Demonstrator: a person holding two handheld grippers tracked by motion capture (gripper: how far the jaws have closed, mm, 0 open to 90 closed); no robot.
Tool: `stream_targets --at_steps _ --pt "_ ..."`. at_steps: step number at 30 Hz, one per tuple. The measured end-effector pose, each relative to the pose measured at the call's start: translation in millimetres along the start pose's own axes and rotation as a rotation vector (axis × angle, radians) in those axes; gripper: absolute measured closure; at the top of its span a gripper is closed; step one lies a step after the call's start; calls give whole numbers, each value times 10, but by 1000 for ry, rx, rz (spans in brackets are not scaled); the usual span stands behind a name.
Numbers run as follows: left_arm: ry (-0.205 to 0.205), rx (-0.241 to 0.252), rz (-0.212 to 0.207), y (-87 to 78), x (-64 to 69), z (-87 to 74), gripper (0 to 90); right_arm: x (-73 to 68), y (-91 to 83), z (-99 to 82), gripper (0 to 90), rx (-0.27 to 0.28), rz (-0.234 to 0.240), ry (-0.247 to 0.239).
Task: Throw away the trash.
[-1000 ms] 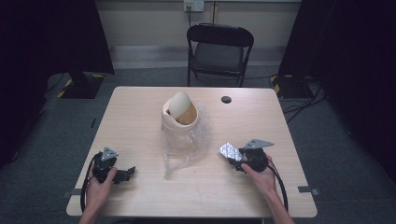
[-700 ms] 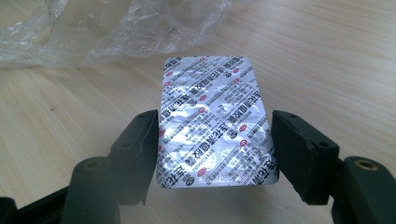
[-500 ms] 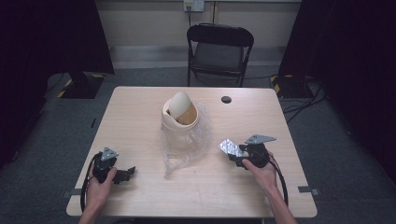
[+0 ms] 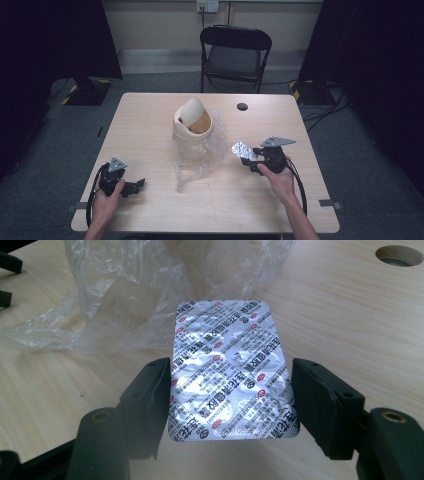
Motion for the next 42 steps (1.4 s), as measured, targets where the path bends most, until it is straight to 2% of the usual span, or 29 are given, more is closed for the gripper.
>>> stream_targets --at_steps 4,10,19,23,26,30,34,42 --pt "2 -2 1 -1 -2 -1 0 -35 -1 45 341 10 11 -1" --pt "2 -2 0 -1 -2 -1 0 -106 -35 270 340 42 33 -18" --pt "2 -2 1 -1 -2 -1 0 -178 -61 512 340 80 54 -30" --pt "2 -2 0 -1 -2 -1 0 -222 -99 699 341 98 67 -51" --pt "2 -2 1 -1 -2 -1 0 -258 -93 768 341 100 72 -63" --pt "2 -2 0 -1 -2 -1 0 -373 -32 919 341 94 95 -95" --pt "2 -2 1 -1 -2 -1 0 -429 20 1008 341 89 104 -109" --pt "0 0 0 0 0 0 0 -547 255 1183 341 54 126 -145"
Point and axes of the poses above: each handheld gripper's, and its own axes: y roughly forward along the jaws, z roughly out of its top, x roughly to its right, the point moved 8 cm from there along y, roughly forward along the jaws, and after that the axes turned 1 degree about -z, right-handed, at the moved point
